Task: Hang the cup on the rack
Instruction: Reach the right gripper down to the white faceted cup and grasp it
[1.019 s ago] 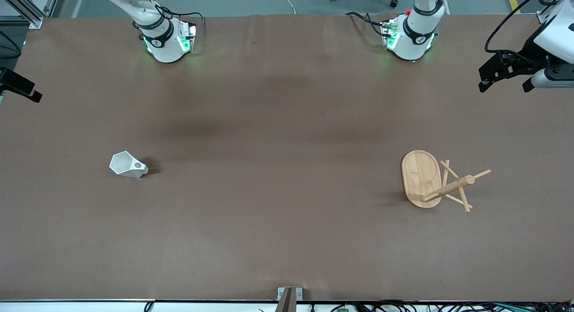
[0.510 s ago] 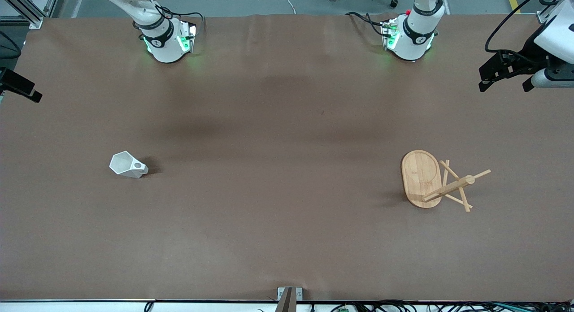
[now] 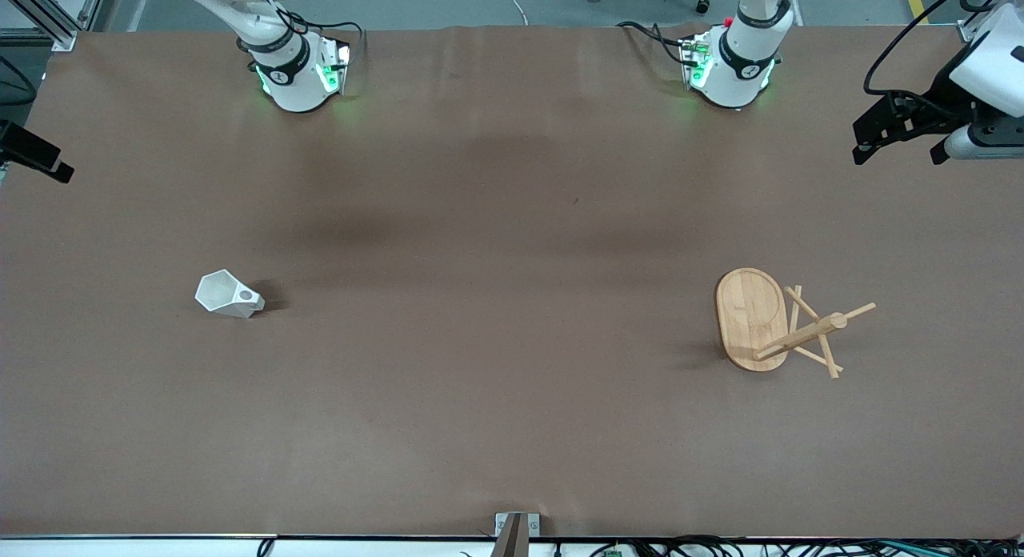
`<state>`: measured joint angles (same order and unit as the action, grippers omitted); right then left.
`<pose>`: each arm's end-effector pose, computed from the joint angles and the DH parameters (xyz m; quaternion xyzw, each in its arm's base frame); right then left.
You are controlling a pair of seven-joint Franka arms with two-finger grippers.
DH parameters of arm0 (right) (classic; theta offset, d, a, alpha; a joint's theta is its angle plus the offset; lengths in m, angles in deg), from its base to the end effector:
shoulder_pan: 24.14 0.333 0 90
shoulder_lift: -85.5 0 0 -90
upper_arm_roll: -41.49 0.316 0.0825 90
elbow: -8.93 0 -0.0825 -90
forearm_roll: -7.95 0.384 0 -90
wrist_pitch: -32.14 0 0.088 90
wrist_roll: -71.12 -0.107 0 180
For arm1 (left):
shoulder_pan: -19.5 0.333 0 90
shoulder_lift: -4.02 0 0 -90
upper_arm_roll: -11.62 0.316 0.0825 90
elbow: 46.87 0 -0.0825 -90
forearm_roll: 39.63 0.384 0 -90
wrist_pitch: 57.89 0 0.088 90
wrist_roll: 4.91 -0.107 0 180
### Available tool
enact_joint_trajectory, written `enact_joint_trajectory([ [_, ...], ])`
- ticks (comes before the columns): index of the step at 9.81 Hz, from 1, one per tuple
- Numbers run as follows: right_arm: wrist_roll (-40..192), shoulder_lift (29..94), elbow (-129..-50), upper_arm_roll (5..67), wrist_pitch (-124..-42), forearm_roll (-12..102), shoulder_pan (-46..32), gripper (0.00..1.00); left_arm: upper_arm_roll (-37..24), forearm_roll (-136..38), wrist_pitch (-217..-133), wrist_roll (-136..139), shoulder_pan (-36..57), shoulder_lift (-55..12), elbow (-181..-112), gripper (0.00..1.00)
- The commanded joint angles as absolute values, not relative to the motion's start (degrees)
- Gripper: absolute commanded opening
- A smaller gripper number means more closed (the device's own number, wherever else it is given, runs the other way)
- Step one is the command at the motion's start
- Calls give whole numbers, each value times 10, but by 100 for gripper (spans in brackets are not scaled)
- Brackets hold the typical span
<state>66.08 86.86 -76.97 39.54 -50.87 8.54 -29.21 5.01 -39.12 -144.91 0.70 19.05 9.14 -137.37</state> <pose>0.5306 -0.0644 0.6602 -0.9944 0.1045 0.0133 0.0058 0.5171 -0.0662 0.6635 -0.9998 0.0122 -0.0150 0.0080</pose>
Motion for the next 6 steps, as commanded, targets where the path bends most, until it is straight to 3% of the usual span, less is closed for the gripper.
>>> enact_joint_trajectory([
  [1, 666, 861, -827, 397, -561, 81, -302, 100, 49, -397, -1445, -3, 194, 85, -1389, 100],
  [4, 669, 845, -1006, 397, -769, 80, -314, 100, 49, -397, -1445, -3, 194, 85, -1390, 100],
  [6, 718, 795, -1052, 397, -852, 80, -326, 100, 49, -397, -1438, -8, 196, 85, -1390, 100],
])
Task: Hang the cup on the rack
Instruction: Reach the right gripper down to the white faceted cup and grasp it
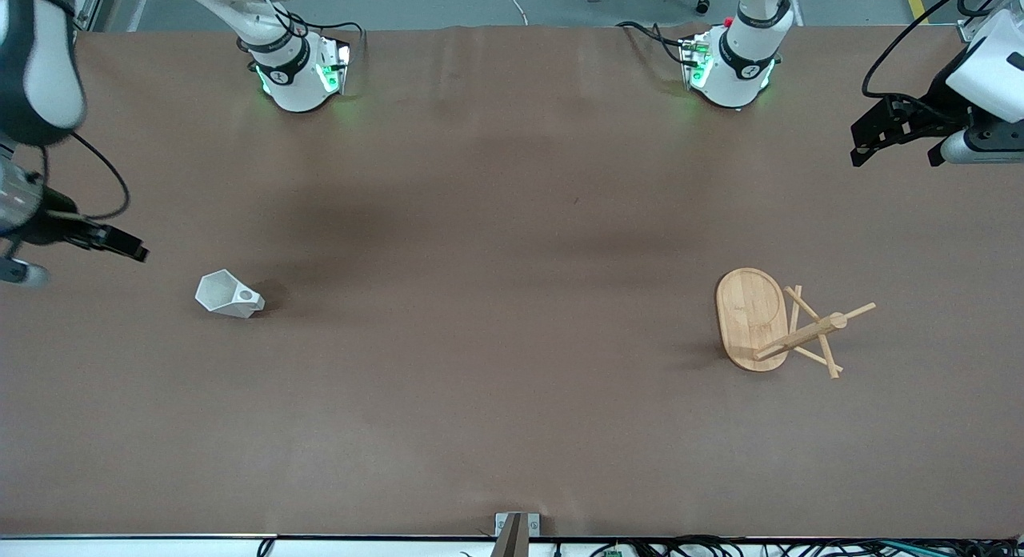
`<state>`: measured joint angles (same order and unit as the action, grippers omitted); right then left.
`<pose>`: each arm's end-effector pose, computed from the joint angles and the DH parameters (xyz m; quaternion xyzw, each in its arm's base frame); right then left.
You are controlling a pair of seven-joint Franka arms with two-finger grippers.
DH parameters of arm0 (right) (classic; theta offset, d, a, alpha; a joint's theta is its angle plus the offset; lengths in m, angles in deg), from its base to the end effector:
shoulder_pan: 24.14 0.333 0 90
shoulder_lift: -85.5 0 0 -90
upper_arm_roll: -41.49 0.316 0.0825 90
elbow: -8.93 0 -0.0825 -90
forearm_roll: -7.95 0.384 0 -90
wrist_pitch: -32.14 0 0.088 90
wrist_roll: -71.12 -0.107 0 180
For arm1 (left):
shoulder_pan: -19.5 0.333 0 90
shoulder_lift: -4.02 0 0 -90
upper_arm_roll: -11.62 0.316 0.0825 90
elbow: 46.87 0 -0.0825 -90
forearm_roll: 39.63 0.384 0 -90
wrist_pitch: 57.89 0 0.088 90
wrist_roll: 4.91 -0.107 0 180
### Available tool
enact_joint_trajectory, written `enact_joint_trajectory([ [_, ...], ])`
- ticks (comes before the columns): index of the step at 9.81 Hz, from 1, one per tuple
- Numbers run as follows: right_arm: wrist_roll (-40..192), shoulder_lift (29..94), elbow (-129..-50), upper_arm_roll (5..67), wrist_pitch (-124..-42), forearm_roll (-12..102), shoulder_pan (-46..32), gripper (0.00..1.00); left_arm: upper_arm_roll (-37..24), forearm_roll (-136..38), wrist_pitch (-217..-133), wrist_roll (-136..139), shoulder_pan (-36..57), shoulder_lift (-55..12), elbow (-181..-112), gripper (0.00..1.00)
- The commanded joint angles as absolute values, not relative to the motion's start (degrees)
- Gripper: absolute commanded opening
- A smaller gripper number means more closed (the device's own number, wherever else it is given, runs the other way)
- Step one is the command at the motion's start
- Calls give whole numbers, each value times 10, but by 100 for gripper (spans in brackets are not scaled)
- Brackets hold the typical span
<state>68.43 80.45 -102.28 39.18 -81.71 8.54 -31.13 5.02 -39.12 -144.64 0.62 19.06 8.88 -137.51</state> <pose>0.5669 -0.0917 0.4340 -0.9941 0.1065 0.0208 0.0041 0.5181 -0.0660 0.6596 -0.9998 0.0127 -0.0092 0.0084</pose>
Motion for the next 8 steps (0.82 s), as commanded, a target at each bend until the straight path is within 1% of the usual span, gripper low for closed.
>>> enact_joint_trajectory([
  [1, 730, 783, -1090, 397, -912, 80, -329, 100, 50, -397, -1436, -15, 196, 85, -1390, 100],
  [3, 731, 751, -1158, 397, -1040, 81, -331, 100, 51, -397, -1436, -15, 196, 85, -1391, 100],
  [4, 731, 721, -1163, 397, -1077, 80, -332, 100, 51, -397, -1435, -15, 196, 85, -1391, 100],
  [7, 731, 686, -1164, 398, -1107, 80, -332, 99, 51, -397, -1435, -15, 195, 85, -1391, 100],
  [8, 731, 677, -1165, 398, -1126, 80, -331, 94, 52, -395, -1435, -17, 196, 85, -1390, 100],
])
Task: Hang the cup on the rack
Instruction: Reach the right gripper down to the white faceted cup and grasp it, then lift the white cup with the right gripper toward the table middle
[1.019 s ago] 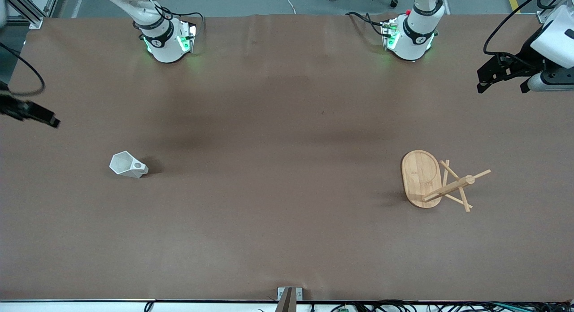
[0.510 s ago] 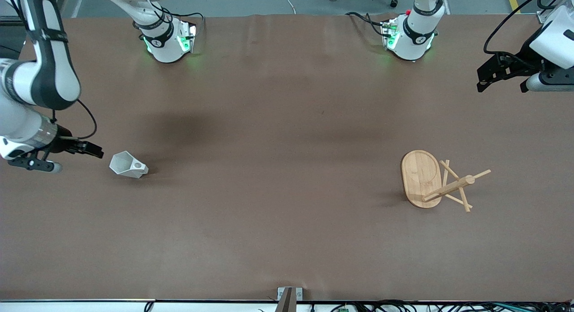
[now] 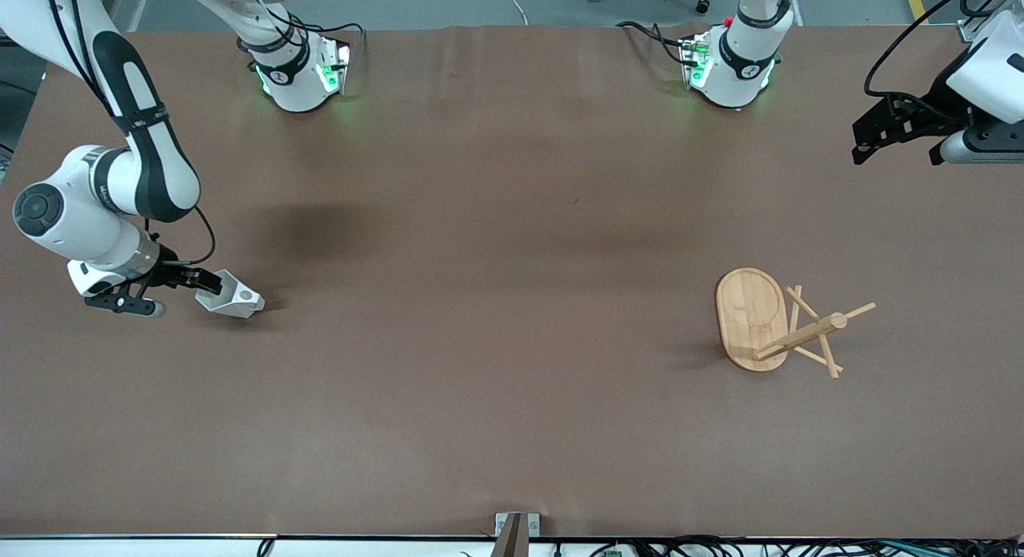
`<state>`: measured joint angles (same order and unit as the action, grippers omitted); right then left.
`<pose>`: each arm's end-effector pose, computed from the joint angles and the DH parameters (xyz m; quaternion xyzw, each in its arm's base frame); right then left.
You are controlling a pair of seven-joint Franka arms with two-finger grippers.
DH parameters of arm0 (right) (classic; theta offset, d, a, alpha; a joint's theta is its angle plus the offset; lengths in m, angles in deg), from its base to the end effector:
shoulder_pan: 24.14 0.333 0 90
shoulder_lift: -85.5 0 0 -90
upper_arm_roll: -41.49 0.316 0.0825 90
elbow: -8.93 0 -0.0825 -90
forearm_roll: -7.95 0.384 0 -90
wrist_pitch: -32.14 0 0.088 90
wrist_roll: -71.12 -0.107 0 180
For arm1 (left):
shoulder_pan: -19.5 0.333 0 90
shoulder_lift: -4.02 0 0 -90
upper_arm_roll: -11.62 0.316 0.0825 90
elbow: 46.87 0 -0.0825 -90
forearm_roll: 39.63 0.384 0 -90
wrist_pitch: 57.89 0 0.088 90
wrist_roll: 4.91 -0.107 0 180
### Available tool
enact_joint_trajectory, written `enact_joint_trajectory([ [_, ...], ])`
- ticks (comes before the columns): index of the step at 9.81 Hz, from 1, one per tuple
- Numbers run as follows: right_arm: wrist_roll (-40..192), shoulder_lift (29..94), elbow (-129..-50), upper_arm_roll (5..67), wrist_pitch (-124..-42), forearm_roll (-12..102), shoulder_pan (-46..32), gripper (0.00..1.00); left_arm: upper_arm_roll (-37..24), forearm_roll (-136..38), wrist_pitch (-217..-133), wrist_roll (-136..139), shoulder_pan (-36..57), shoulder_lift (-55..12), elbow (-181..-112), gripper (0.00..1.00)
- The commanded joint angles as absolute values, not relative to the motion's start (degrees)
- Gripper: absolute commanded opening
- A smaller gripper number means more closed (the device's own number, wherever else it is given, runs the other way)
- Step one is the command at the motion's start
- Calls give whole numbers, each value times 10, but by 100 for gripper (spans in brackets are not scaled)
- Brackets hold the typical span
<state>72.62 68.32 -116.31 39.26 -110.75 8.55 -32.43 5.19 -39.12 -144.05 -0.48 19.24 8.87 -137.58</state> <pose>0.5512 -0.1024 0.2504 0.9966 -0.0819 0.0039 0.0030 0.5175 -0.0626 0.6580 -0.9998 0.0192 -0.0032 0.0089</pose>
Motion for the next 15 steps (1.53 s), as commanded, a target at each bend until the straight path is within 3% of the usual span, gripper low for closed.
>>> enact_joint_trajectory([
  [1, 732, 675, -1165, 399, -1128, 80, -330, 86, 52, -390, -1435, -38, 196, 85, -1389, 100],
  [5, 734, 664, -1166, 400, -1136, 81, -329, 53, 53, -395, -1436, -31, 196, 85, -1388, 100],
  [8, 733, 660, -1165, 401, -1134, 81, -330, 8, 54, -395, -1436, -33, 212, 85, -1378, 100],
  [9, 734, 660, -1162, 400, -1131, 81, -330, 0, 54, -395, -1437, -37, 214, 82, -1377, 100],
  [12, 796, 669, -1130, 401, -1074, 81, -330, 0, 53, -395, -1438, -39, 213, 65, -1355, 100],
  [15, 806, 688, -985, 431, -900, 122, -325, 0, 49, -397, -1438, -46, 210, 65, -1355, 100],
])
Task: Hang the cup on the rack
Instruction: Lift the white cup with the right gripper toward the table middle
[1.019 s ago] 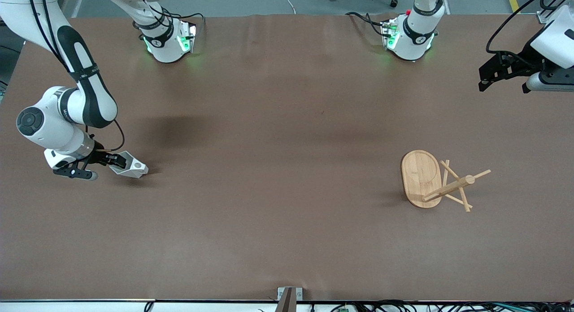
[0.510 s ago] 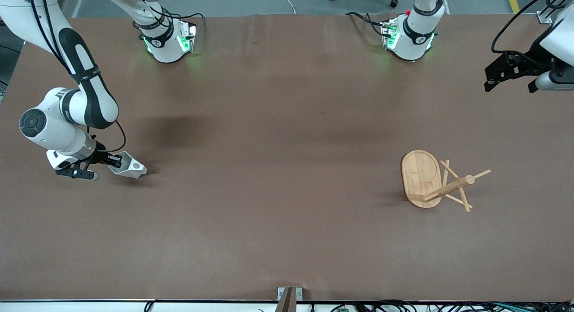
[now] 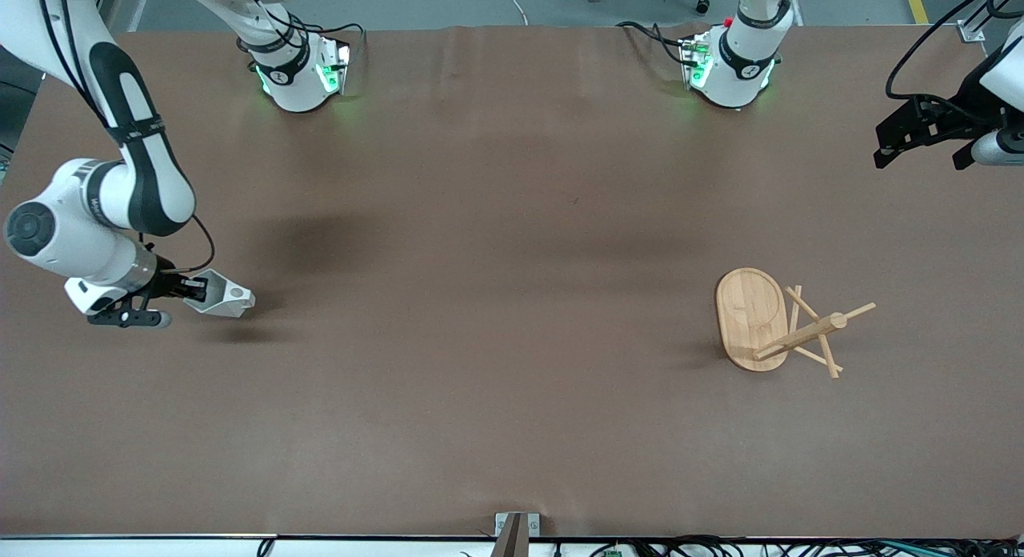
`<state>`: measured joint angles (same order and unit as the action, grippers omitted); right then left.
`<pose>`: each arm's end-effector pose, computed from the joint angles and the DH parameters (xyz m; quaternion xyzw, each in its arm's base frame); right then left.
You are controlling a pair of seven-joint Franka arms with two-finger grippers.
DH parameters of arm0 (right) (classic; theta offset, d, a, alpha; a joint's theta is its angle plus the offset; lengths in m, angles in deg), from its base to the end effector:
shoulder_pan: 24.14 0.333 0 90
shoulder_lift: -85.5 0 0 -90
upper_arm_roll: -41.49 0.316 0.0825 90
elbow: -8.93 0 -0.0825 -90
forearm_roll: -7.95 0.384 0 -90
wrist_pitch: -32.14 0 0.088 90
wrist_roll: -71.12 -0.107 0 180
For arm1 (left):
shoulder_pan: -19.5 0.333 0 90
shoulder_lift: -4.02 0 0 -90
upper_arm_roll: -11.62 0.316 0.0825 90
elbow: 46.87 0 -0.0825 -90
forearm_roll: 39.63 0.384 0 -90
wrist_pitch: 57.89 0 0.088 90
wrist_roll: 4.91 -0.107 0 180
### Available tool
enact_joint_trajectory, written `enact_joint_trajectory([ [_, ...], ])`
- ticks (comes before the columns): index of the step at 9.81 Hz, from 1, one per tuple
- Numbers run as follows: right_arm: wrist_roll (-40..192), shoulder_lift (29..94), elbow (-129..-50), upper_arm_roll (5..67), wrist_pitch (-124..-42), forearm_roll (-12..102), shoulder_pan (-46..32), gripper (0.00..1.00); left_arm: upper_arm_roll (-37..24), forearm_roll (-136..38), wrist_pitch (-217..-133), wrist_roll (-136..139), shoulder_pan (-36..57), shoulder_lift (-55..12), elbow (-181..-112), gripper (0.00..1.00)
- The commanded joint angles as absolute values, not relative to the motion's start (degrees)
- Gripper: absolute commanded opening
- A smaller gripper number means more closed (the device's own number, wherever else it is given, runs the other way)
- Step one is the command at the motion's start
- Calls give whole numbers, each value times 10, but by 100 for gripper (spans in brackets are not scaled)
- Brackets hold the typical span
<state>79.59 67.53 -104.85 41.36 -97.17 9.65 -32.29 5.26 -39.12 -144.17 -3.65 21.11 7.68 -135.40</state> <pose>0.5946 -0.0857 0.3033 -0.9997 0.0079 0.0195 0.0139 0.5261 -0.0449 0.6651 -0.9994 0.0300 -0.0125 0.0073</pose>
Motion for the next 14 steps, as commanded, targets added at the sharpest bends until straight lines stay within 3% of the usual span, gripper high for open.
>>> enact_joint_trajectory([
  [1, 809, 687, -938, 433, -840, 150, -321, 0, 46, -400, -1438, -47, 203, 65, -1355, 100],
  [5, 875, 696, -924, 495, -728, 411, -313, 0, 46, -426, -1435, -63, 125, 62, -1362, 100],
  [9, 877, 695, -957, 552, -727, 657, -302, 0, 42, -435, -1443, -142, -19, 18, -1359, 100],
  [11, 878, 694, -982, 582, -731, 771, -290, 0, 41, -465, -1521, -172, -57, 8, -1356, 100],
  [12, 877, 694, -990, 590, -730, 796, -280, 0, 33, -474, -1544, -222, -73, -3, -1344, 100],
  [14, 878, 694, -1016, 621, -732, 872, -277, 0, 21, -474, -1550, -269, -93, -68, -1251, 100],
])
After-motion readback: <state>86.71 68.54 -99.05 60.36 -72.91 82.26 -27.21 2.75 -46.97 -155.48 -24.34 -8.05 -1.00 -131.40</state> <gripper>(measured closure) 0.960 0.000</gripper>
